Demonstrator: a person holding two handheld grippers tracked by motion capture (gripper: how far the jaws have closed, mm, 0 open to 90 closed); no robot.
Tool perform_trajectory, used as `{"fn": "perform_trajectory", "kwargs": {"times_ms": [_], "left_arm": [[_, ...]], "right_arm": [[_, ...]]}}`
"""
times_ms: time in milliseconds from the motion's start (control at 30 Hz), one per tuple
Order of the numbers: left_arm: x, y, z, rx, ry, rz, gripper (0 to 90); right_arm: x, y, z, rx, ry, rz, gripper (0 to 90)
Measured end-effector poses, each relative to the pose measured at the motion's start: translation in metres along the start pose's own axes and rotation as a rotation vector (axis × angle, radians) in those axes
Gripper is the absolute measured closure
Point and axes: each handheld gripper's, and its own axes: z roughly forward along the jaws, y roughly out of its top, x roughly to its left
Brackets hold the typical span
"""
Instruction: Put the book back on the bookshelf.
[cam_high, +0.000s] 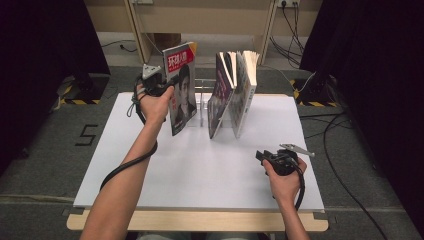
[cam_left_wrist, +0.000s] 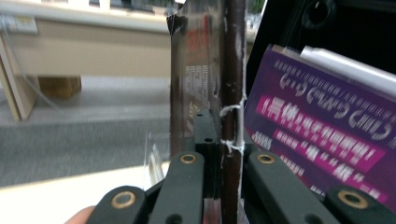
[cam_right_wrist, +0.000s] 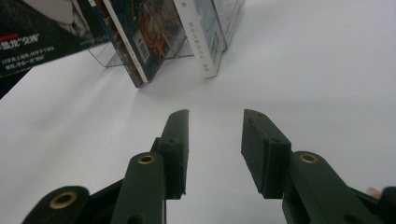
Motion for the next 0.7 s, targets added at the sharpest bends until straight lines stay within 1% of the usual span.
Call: {"fn": "perform_trajectory", "kwargs": {"times_ms": [33, 100, 133, 167, 200, 233, 267, 300, 333, 367, 400, 467, 533, 567, 633, 700], "left_arm": [[-0.002, 0.000, 0.001, -0.021, 0.011, 0.014, 86.6], [-0.003, -0.004, 0.005, -0.047, 0.025, 0.023, 86.6], [-0.002, -0.008, 0.007, -0.050, 0.032, 0.028, 86.6], [-0.002, -0.012, 0.009, -0.051, 0.040, 0.031, 86.6], [0.000, -0.019, 0.012, -0.051, 0.055, 0.035, 86.5], [0.001, -0.023, 0.012, -0.055, 0.062, 0.033, 86.5], [0.001, -0.028, 0.013, -0.056, 0.060, 0.028, 86.5], [0.002, -0.032, 0.013, -0.053, 0.062, 0.037, 86.5], [0.002, -0.037, 0.013, -0.051, 0.076, 0.054, 86.4], [0.003, -0.041, 0.012, -0.059, 0.080, 0.058, 86.4], [0.004, -0.044, 0.010, -0.059, 0.085, 0.054, 86.3], [0.005, -0.046, 0.007, -0.061, 0.078, 0.059, 86.2], [0.005, -0.048, 0.003, -0.050, 0.068, 0.064, 86.1], [0.006, -0.050, 0.001, -0.043, 0.068, 0.059, 86.1], [0.007, -0.053, 0.000, -0.026, 0.051, 0.040, 85.5], [0.009, -0.056, -0.003, -0.019, 0.048, 0.027, 84.5]], "right_arm": [[0.000, 0.000, 0.000, 0.001, 0.001, 0.003, 62.6], [0.000, 0.000, 0.000, 0.000, 0.000, 0.003, 62.6], [0.000, 0.000, -0.001, 0.000, 0.001, 0.004, 62.6], [-0.001, 0.000, -0.001, -0.005, -0.005, -0.010, 62.6], [0.000, 0.000, -0.001, -0.002, -0.001, 0.003, 62.6], [-0.001, 0.000, -0.002, -0.004, -0.002, 0.003, 62.6], [-0.001, 0.000, -0.002, -0.005, -0.001, 0.002, 62.6], [-0.001, 0.000, -0.002, -0.006, -0.001, 0.003, 62.6], [-0.001, 0.000, -0.002, -0.007, -0.001, 0.004, 62.6], [-0.001, 0.000, -0.002, -0.007, 0.000, 0.003, 62.6], [-0.001, 0.001, -0.002, -0.010, 0.000, -0.002, 62.6], [-0.001, 0.001, -0.003, -0.011, -0.001, -0.005, 62.6], [-0.002, 0.001, -0.003, -0.013, -0.003, -0.005, 62.5], [-0.002, 0.001, -0.003, -0.011, -0.002, -0.001, 62.5], [-0.001, 0.001, -0.003, -0.012, -0.001, 0.002, 62.5], [0.000, 0.001, -0.003, -0.012, -0.001, -0.003, 62.5]]}}
